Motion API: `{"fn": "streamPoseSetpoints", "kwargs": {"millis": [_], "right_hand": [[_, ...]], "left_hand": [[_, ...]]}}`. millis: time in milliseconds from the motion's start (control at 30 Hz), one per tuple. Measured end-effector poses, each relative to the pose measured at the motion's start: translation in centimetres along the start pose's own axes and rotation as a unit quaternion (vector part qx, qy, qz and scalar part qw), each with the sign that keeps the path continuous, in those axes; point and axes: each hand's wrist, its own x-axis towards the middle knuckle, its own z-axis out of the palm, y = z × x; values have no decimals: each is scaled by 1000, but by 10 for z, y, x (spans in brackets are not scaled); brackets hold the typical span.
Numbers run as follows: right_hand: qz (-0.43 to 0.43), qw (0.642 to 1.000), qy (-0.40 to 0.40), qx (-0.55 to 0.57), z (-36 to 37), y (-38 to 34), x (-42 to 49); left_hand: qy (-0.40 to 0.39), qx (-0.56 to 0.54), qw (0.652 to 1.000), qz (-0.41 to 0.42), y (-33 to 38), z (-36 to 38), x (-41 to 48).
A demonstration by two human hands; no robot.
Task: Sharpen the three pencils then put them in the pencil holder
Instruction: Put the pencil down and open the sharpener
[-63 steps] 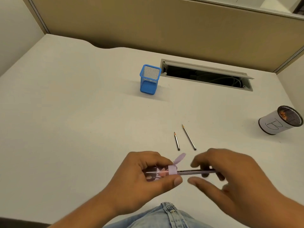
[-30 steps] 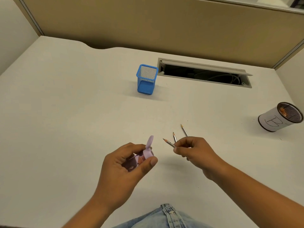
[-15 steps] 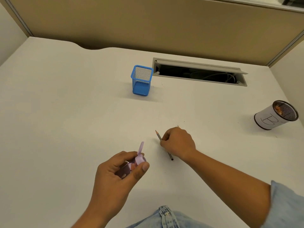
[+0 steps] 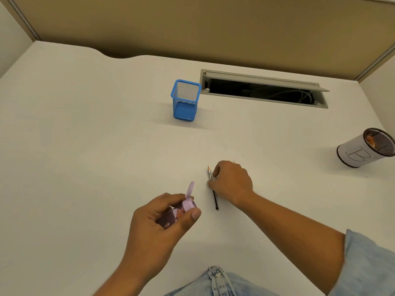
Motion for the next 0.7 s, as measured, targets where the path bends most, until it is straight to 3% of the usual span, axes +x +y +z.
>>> {"fn": "streamPoseSetpoints", "kwargs": {"millis": [133,233,400,500,700], "right_hand": [[-1,1000,-7,21,-8,-2,-6],[-3,989,-8,147,-28,-6,-14],[-80,907,-118,395,-75,-21,-55],[-124,874,-170,438,-90,-23,-80],[-150,857,-176,460,-98,-19,-106]], "left_hand": [[-11,-2,1000,8,-1,1,1],[-30,-4,999,11,1,-1,2],[-52,1,999,2,5,-1,1],[-52,-6,999,-3,7,1,1],[-74,-16,997,-10,14,5,-1]]}}
